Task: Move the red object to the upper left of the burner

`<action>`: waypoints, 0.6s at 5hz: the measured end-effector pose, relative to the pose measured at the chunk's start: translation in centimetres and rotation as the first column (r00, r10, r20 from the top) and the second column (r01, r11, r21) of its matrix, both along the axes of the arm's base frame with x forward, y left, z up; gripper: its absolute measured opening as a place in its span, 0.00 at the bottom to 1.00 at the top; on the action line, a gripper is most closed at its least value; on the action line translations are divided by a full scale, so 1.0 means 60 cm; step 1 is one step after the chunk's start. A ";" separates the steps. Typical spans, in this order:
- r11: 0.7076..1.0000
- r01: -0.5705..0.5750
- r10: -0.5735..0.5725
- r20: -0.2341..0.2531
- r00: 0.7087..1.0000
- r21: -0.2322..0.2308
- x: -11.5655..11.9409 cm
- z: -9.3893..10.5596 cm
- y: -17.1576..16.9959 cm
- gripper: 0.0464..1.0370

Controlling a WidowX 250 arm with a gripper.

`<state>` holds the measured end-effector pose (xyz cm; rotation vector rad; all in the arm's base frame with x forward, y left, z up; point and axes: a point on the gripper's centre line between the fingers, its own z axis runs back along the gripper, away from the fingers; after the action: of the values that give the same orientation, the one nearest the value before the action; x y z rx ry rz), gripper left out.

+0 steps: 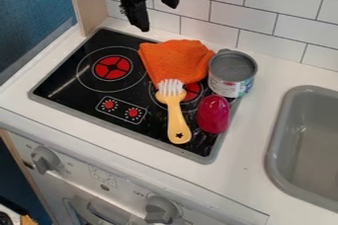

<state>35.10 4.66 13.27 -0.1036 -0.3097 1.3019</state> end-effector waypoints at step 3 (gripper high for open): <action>1.000 0.012 -0.012 -0.046 0.999 0.009 -0.031 -0.007 -0.027 0.96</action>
<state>33.23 3.04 12.83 -0.0678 -0.2755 1.2891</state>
